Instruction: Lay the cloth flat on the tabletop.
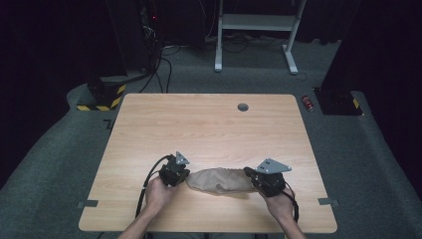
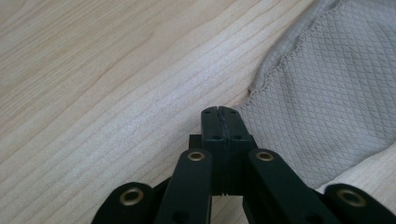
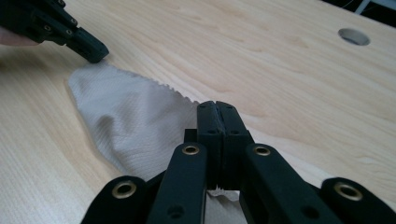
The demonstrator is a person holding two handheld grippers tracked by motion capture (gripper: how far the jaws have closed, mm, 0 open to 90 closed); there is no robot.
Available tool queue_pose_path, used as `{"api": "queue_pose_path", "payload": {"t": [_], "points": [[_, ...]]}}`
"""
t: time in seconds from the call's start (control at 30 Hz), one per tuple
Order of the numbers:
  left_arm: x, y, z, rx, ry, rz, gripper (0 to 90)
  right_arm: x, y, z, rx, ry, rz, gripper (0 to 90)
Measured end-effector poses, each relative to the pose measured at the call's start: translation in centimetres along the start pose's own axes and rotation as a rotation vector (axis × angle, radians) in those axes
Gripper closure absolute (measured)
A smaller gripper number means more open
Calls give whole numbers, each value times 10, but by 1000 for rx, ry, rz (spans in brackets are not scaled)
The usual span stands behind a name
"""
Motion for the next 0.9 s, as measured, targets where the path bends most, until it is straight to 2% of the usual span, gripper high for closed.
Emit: {"api": "queue_pose_path", "payload": {"t": [0.03, 0.07, 0.1, 0.2, 0.3, 0.37, 0.4, 0.43, 0.47, 0.57, 0.6, 0.63, 0.67, 0.7, 0.77, 0.8, 0.83, 0.9], "points": [[-2, 5, 7, 39, -14, 19, 900, 3, 3, 2, 5, -10, 3, 892], [-2, 5, 7, 39, -14, 19, 900, 5, 4, 2, 4, -14, 3, 892], [-5, 11, 16, 79, -28, 35, 900, 7, 5, 2, 1, -20, 5, 893], [-9, 17, 23, 108, -34, 47, 900, 11, 8, 1, -4, -27, 6, 893], [-19, 29, 31, 155, -42, 86, 900, 20, 16, -2, -4, -45, 6, 894], [-22, 33, 33, 168, -39, 89, 900, 22, 18, -3, -4, -47, 7, 894], [-25, 36, 34, 182, -43, 103, 900, 29, 22, -5, -6, -52, -6, 894], [-28, 39, 35, 189, -43, 110, 900, 29, 22, -5, -6, -52, -6, 894], [-33, 45, 35, 205, -37, 123, 900, 37, 26, -9, -6, -57, -22, 894], [-46, 57, 31, 244, -44, 174, 900, 50, 31, -16, -16, -72, -45, 895], [-46, 57, 31, 244, -44, 174, 900, 50, 31, -16, -16, -72, -45, 895], [-50, 61, 29, 254, -46, 193, 900, 60, 34, -24, -26, -88, -53, 896], [-55, 65, 26, 269, -42, 211, 900, 60, 34, -24, -26, -88, -53, 896], [-59, 69, 22, 270, -41, 224, 900, 70, 35, -34, -50, -107, -66, 897], [-65, 79, 14, 275, -24, 237, 900, 76, 36, -39, -57, -117, -73, 897], [-68, 83, 10, 268, -14, 238, 900, 80, 38, -43, -63, -130, -87, 897], [-71, 92, 2, 260, 13, 246, 900, 89, 41, -53, -84, -159, -99, 897], [-73, 96, -6, 233, 31, 249, 900, 95, 43, -61, -105, -188, -99, 896]]}}
Point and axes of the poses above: each handheld gripper's, and its own axes: z roughly backward along the jaws, y roughly out of its top, x roughly to its right, the point moved 8 cm from there along -z, roughly forward along the jaws, and after that the axes turned 8 degrees about -x, right-handed, at the moved point
